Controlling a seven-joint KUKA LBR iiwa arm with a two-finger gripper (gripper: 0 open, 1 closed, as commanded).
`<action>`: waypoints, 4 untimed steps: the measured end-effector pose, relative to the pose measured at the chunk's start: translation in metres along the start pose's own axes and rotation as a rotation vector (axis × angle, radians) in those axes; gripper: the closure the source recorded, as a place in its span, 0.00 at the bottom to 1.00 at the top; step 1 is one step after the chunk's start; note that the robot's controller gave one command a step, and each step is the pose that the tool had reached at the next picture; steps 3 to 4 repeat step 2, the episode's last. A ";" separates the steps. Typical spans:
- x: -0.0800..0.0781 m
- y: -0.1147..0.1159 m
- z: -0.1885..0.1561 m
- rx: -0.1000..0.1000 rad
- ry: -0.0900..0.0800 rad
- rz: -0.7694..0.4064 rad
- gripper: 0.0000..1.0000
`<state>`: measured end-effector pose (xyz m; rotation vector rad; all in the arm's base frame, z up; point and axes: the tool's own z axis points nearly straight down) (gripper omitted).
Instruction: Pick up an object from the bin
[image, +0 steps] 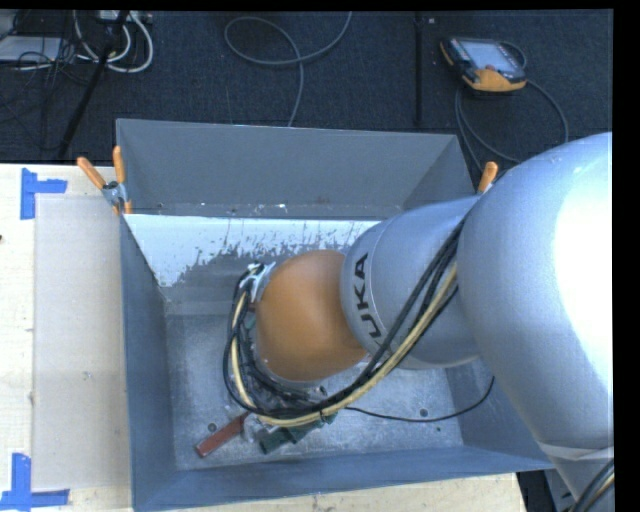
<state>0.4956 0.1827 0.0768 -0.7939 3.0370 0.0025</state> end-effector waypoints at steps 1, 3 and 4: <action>0.002 0.000 -0.009 -0.001 0.009 0.001 1.00; 0.003 0.001 -0.031 -0.001 0.010 0.001 1.00; 0.003 0.001 -0.031 -0.001 0.010 0.001 1.00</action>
Offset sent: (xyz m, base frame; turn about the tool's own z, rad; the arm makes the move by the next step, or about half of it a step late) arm 0.0000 -0.0001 0.0340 0.0000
